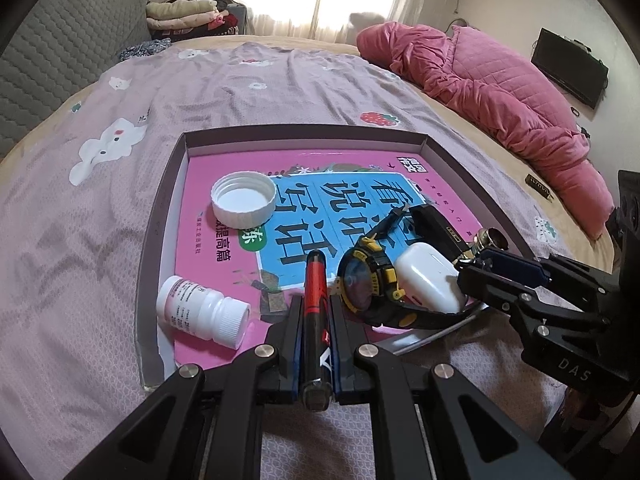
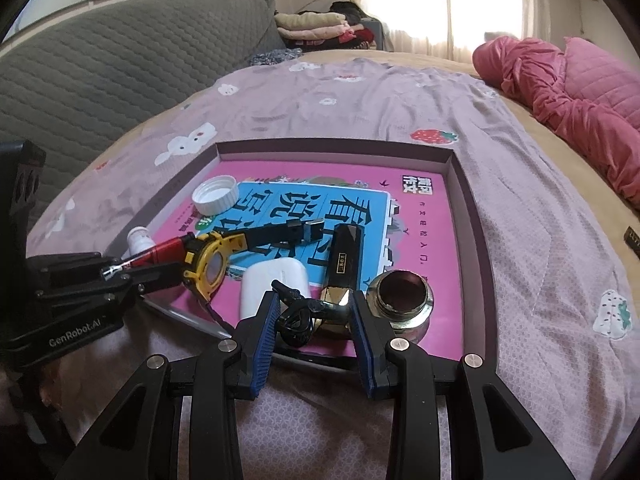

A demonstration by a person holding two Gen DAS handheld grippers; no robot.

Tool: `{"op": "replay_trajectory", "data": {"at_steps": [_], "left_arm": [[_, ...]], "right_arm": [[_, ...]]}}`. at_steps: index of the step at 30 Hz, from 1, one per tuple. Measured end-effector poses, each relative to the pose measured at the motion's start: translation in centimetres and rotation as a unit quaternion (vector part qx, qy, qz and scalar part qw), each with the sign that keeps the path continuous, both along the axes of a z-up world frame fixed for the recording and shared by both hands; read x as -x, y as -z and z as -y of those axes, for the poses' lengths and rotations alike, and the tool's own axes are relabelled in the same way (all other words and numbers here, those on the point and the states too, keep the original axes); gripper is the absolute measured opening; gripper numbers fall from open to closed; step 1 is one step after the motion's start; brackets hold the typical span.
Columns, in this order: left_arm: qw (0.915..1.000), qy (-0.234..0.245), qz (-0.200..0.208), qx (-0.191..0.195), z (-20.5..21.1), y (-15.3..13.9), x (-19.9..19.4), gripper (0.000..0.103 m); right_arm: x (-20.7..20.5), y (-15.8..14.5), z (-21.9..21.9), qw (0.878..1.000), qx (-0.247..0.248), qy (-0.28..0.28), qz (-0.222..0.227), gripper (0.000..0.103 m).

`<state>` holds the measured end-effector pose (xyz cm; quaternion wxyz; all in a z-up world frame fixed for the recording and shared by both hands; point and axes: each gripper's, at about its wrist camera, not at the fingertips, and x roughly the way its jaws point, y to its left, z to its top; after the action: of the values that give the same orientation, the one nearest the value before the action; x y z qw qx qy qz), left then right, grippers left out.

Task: Organize rigid objects
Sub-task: 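Carry the lighter and earphone into the box with both tools, then lower the lighter with the left tool while the right tool lowers the earphone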

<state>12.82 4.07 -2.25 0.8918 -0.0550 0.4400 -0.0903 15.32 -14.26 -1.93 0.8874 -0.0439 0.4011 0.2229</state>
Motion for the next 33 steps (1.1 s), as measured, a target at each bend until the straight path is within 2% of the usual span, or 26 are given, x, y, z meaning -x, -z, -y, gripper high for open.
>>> {"op": "replay_trajectory", "data": {"at_steps": [19, 24, 33], "left_arm": [[0.9999, -0.013, -0.006, 0.008, -0.79, 0.18, -0.13, 0.01], [0.9999, -0.009, -0.006, 0.012, -0.69, 0.26, -0.2, 0.01], [0.9998, 0.001, -0.011, 0.019, -0.32, 0.55, -0.82, 0.01]], "right_arm": [[0.01, -0.22, 0.09, 1.0, -0.007, 0.001, 0.0, 0.037], [0.31, -0.5, -0.22, 1.0, -0.005, -0.005, 0.01, 0.044], [0.5, -0.9, -0.08, 1.0, -0.007, -0.001, 0.021, 0.047]]}}
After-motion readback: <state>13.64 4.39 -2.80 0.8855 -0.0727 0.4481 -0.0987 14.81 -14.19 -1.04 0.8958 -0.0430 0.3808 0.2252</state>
